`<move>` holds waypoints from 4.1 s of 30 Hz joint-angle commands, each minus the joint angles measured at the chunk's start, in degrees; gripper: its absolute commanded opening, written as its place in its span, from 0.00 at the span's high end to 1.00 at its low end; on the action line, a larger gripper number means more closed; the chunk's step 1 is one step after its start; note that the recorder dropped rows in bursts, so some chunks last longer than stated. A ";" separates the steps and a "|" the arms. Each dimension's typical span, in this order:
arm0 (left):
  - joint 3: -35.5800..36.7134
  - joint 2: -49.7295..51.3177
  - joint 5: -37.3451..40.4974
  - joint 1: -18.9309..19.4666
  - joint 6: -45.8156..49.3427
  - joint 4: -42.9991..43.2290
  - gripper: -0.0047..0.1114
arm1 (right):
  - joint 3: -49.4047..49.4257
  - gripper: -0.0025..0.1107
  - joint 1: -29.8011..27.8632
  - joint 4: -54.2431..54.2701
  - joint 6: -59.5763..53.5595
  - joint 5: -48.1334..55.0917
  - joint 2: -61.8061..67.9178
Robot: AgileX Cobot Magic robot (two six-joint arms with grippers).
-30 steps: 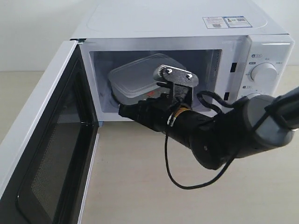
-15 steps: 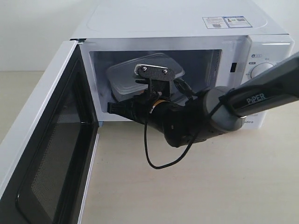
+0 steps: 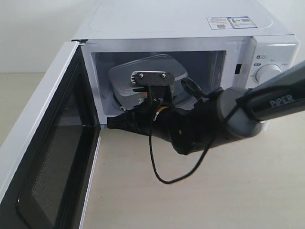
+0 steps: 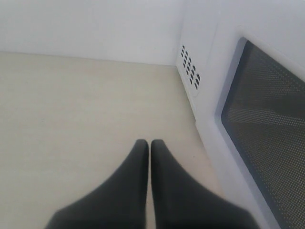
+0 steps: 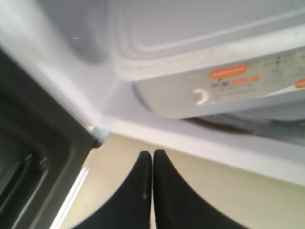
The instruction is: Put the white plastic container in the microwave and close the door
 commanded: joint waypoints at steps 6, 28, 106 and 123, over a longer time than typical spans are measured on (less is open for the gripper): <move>0.15 -0.21 -0.09 0.18 -0.50 -0.64 0.92 | 24.41 0.98 7.93 -0.50 1.32 -27.55 -12.06; 0.15 -0.21 -0.09 0.18 -0.50 -0.64 0.92 | 45.92 0.98 9.70 -0.64 2.09 -42.95 -29.27; 0.15 -0.21 -0.09 0.18 -0.50 -0.64 0.92 | 45.92 0.98 -17.69 18.33 -30.96 7.06 -79.17; 0.15 -0.21 -0.09 0.18 -0.50 -0.64 0.92 | 59.25 0.98 -29.02 14.92 -33.75 5.87 -104.29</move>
